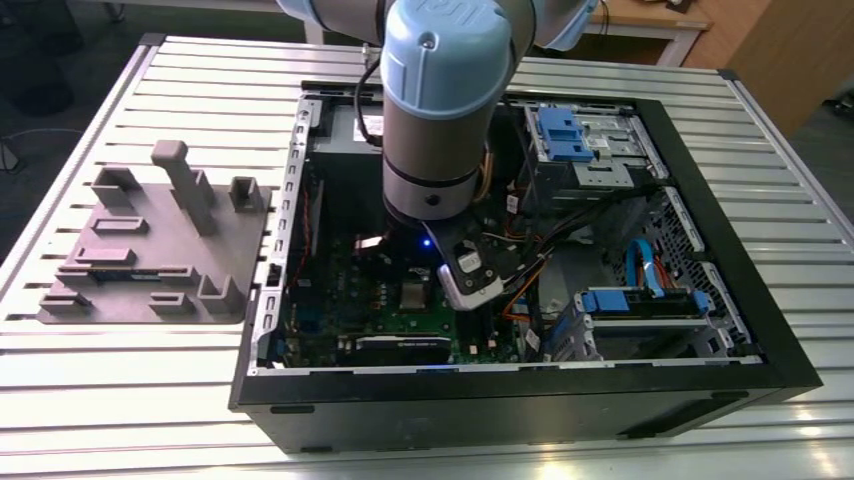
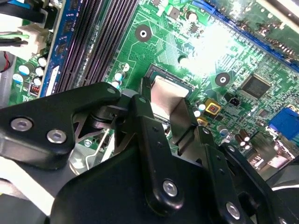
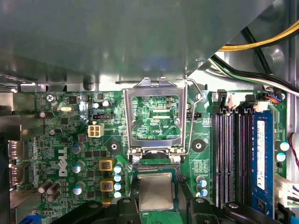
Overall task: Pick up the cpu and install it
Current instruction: 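Place the cpu into insertion slot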
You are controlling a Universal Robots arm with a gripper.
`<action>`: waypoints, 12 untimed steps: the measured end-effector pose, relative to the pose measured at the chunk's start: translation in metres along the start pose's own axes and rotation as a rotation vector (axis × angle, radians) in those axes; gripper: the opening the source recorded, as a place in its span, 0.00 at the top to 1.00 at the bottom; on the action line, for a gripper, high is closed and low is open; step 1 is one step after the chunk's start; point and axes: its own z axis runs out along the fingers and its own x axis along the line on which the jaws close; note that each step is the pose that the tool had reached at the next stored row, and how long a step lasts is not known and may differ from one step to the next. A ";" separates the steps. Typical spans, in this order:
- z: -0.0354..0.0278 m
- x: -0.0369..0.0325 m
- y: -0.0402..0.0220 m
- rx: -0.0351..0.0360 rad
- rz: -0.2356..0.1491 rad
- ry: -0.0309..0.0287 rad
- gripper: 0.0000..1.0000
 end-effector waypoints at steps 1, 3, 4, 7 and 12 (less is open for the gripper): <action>0.0001 -0.0007 0.0001 -0.0002 0.000 0.0000 0.57; 0.0004 -0.0019 0.0001 -0.0006 0.000 -0.0002 0.57; 0.0004 -0.0019 0.0001 -0.0004 0.000 -0.0001 0.57; 0.0004 -0.0019 0.0000 -0.0004 -0.001 -0.0001 0.57; -0.0017 -0.0014 -0.0003 -0.0014 -0.006 -0.0001 0.57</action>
